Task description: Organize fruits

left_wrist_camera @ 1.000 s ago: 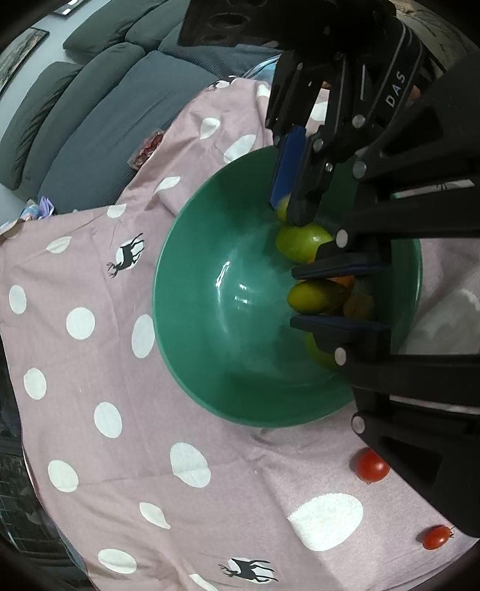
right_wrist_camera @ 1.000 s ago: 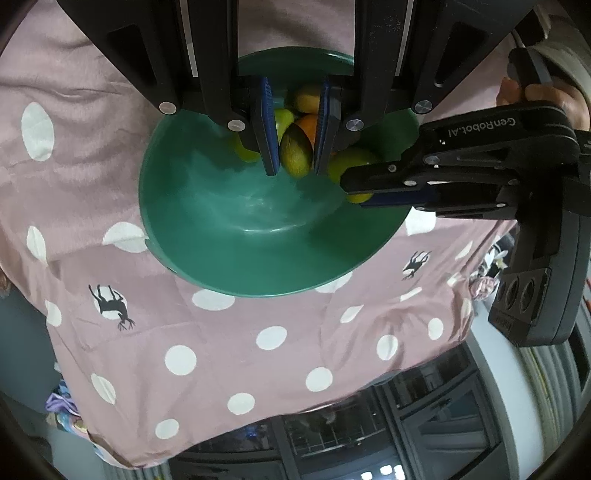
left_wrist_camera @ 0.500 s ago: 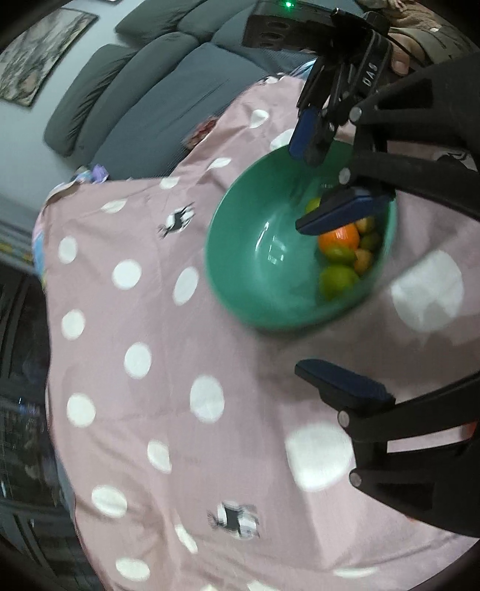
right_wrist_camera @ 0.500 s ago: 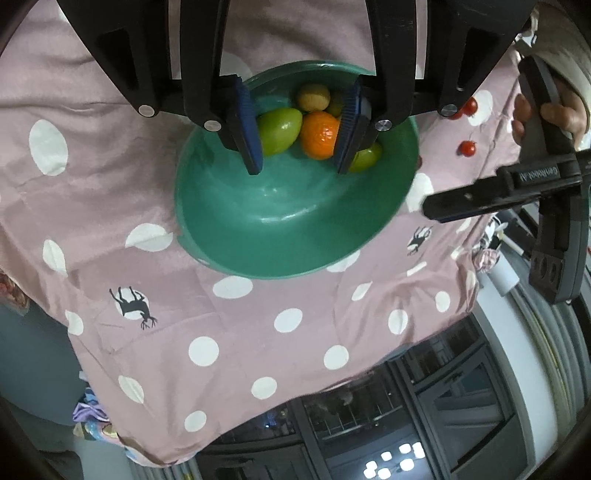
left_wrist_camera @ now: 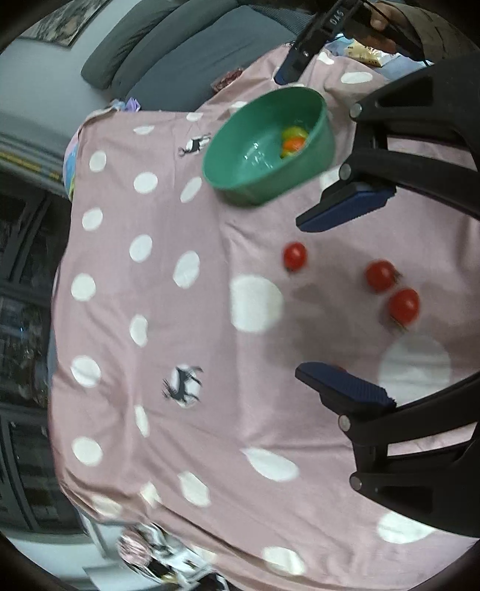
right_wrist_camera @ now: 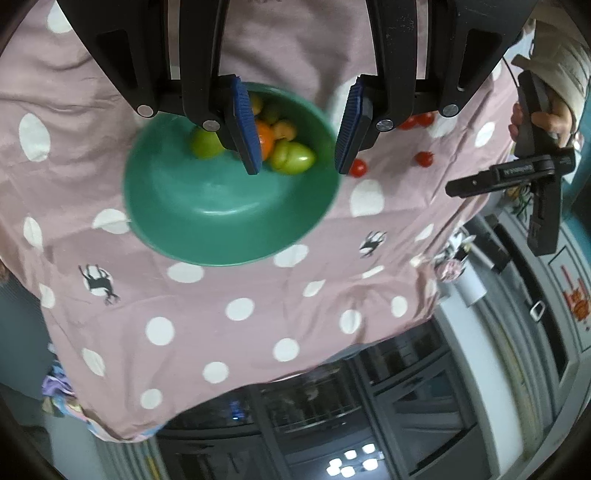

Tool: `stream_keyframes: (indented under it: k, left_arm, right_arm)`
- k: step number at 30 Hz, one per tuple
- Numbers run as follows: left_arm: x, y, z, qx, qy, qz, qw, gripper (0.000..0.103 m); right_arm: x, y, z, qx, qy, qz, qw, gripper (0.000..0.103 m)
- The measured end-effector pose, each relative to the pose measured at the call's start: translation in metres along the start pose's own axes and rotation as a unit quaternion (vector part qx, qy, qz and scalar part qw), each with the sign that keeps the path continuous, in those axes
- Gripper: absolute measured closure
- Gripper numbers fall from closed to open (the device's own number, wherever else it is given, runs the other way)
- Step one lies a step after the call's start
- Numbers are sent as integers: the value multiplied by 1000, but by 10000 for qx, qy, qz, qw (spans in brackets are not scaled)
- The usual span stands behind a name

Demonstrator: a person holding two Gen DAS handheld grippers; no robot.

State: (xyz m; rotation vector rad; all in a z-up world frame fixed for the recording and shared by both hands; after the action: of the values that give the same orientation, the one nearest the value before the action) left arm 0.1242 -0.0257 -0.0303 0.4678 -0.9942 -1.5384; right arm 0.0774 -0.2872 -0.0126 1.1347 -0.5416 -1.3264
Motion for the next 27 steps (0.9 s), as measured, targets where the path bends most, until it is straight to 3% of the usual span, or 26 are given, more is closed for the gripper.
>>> stream_keyframes:
  k: [10,17,27]
  left_arm:
    - [-24,-41,18,-241,170,151,9995,30]
    - [-19,-77,6,-647,213,-136,9976,30]
    - [-19,-94,-21,-903,467,-530,9934,30]
  right_arm:
    - [-57,-20,-11,-425,516,523,9964,61]
    - [-83,-56,-30,-973,769,689,9899,61]
    - [-92,-78,-48,-1389,865,752,9837,61]
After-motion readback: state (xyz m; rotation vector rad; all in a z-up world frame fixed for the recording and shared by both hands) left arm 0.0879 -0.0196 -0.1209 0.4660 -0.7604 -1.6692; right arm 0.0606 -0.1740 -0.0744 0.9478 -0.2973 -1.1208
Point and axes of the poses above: each gripper's, at about its wrist camera, not at the fingertips, and z roughly against the way its jaws point, x to its right, y to its top, the point moved 6 cm from there along -z, roughly the way its jaws point, and after that the axes turned 13 degrees about x, right-handed, at the moved point
